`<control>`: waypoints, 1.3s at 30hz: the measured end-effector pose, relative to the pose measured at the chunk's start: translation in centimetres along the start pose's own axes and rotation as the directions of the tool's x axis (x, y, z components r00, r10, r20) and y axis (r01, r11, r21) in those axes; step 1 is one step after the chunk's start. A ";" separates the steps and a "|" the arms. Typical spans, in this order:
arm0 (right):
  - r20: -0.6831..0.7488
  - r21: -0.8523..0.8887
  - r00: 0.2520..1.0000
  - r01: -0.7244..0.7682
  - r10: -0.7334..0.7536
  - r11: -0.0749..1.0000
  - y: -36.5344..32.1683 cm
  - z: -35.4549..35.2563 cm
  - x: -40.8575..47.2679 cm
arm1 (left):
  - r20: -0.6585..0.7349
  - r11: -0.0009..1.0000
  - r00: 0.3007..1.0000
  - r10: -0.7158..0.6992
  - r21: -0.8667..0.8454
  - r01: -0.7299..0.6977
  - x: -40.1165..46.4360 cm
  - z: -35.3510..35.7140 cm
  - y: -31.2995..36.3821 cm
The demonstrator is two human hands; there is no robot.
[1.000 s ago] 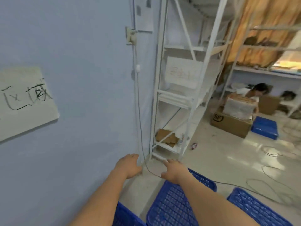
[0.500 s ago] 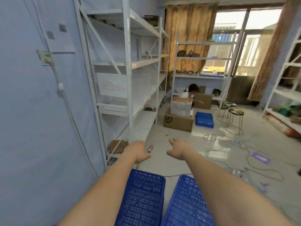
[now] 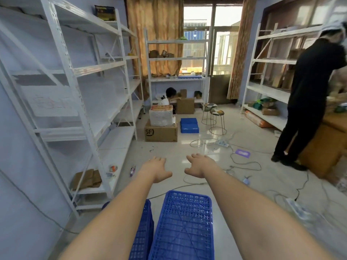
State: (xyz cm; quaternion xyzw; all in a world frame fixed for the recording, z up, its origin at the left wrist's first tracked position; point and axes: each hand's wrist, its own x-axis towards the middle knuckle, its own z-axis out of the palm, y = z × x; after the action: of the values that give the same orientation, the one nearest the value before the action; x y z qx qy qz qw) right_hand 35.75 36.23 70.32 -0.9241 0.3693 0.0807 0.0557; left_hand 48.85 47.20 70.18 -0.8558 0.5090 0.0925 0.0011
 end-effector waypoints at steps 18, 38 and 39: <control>0.323 0.111 0.942 -0.134 0.092 0.985 0.9 14.6 17.0 | 0.339 0.994 0.940 0.031 -0.106 0.005 18.1 15.4 -7.9; 0.728 0.236 0.669 -0.450 0.150 0.861 9.8 59.8 19.7 | 0.755 0.992 0.656 -0.004 -0.079 0.097 22.2 58.9 -7.3; 0.724 0.236 0.669 -0.472 0.171 0.850 10.7 61.5 19.3 | 0.757 0.993 0.653 0.003 -0.078 0.085 22.2 60.5 -6.5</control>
State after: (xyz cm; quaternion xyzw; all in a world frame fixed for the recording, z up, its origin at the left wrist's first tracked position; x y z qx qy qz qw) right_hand 35.46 25.55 5.84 -0.7147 0.4918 0.3426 0.3605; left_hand 55.37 36.81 6.58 -0.7499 0.4372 0.4669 0.1690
